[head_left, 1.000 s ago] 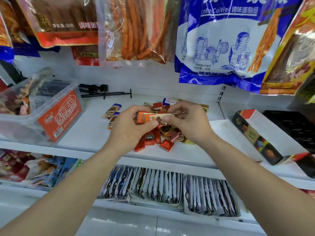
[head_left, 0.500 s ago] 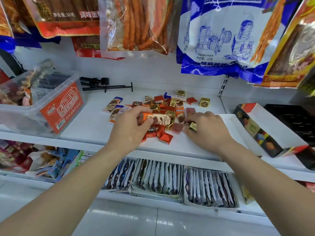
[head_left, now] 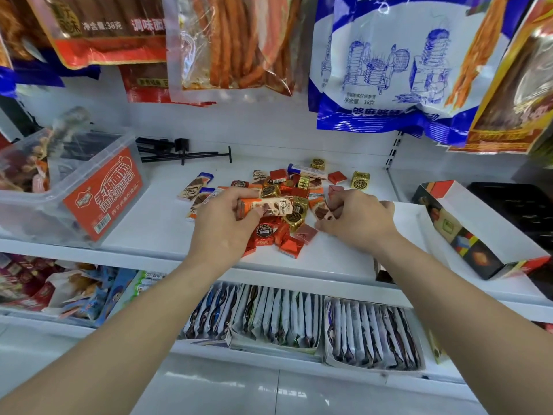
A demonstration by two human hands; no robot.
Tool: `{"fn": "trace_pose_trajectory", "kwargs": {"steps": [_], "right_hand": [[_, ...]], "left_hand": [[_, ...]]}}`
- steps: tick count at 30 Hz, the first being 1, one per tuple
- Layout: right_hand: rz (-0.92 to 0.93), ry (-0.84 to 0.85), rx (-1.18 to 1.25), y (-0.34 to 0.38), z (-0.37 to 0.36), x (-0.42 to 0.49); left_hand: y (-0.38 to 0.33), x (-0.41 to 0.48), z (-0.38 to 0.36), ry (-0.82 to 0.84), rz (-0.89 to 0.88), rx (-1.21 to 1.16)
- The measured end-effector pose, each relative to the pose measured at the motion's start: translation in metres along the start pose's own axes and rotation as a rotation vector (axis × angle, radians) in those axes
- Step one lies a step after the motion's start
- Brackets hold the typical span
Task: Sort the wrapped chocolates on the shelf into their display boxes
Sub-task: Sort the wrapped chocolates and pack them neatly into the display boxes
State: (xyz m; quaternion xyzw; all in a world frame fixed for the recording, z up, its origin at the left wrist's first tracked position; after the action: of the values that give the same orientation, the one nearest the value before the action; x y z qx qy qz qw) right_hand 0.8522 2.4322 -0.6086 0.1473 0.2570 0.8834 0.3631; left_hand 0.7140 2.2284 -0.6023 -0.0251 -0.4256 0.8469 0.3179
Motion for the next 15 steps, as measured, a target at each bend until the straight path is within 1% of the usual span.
{"fn": "trace_pose_trajectory", "kwargs": {"steps": [3,5,7,8,9,10,11,12,13,15], "right_hand": [[-0.014,0.055,0.022,0.000,-0.002,-0.001],[0.016,0.036,-0.026,0.003,0.000,-0.003],[0.068,-0.071,-0.007,0.004,0.011,-0.007],[0.103,-0.140,0.041,0.005,0.020,-0.011],[0.144,-0.196,0.126,0.008,0.029,-0.015],[0.180,-0.216,0.253,0.011,0.035,-0.017],[0.216,-0.189,0.403,0.017,0.037,-0.019],[0.251,-0.124,0.527,0.025,0.035,-0.021],[0.281,-0.048,0.590,0.034,0.029,-0.023],[0.320,0.053,0.576,0.047,0.014,-0.024]], "left_hand": [[0.003,0.002,-0.004,0.010,0.030,-0.055],[0.002,0.002,-0.005,0.011,0.045,-0.133],[-0.001,0.001,-0.005,0.023,0.059,-0.203],[-0.002,0.002,-0.004,0.029,0.075,-0.231],[-0.002,0.002,-0.005,0.038,0.099,-0.262],[-0.001,0.002,-0.006,0.051,0.129,-0.301],[-0.001,0.001,-0.008,0.067,0.152,-0.341],[-0.002,0.000,-0.010,0.085,0.168,-0.376],[-0.004,-0.001,-0.012,0.101,0.173,-0.405],[-0.009,-0.002,-0.015,0.130,0.177,-0.476]]}}
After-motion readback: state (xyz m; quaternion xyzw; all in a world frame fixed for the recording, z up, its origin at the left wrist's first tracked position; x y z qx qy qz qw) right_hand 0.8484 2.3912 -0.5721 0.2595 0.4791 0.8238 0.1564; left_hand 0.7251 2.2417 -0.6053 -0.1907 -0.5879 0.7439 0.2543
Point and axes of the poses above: each hand's wrist, its own x-axis towards the middle knuckle, its own z-axis out of the back of the hand, y = z × x, the point moved 9 cm from there along x, towards the middle knuckle, and after that the axes turned 13 degrees about x, right-handed, at the moved point
